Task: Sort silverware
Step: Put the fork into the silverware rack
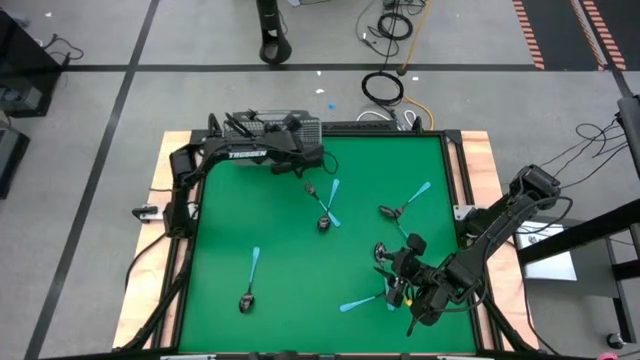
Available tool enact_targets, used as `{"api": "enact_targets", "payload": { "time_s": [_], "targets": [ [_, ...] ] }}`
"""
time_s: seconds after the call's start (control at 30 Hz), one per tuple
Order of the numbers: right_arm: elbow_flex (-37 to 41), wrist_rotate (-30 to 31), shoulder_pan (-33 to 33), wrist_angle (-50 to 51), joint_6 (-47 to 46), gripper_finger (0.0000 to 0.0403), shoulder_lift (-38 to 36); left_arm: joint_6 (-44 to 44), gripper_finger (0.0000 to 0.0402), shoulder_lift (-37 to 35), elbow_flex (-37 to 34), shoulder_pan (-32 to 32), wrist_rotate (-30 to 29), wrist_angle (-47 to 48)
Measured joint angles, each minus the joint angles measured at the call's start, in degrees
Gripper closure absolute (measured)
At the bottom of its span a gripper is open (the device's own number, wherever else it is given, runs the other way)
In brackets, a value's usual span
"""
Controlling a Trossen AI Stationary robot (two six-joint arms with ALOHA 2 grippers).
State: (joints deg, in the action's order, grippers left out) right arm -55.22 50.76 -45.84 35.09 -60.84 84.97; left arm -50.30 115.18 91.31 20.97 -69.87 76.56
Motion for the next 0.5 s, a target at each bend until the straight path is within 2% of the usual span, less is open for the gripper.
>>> {"api": "enact_targets", "payload": {
  "time_s": [0.17,0.33,0.5],
  "targets": [
    [0.0,-0.2,0.0,0.0,-0.7,0.0238,0.0,0.0,0.0392,0.3,0.0,0.8,1.6,-1.1],
    [0.0,-0.2,0.0,0.0,-1.6,0.0238,0.0,-0.3,0.0346,0.4,0.0,1.6,5.1,-1.1],
    [0.0,-0.2,0.0,-0.1,-2.1,0.0238,0.0,-1.9,0.0302,0.3,0.0,1.8,5.5,-3.0]
  ]
}}
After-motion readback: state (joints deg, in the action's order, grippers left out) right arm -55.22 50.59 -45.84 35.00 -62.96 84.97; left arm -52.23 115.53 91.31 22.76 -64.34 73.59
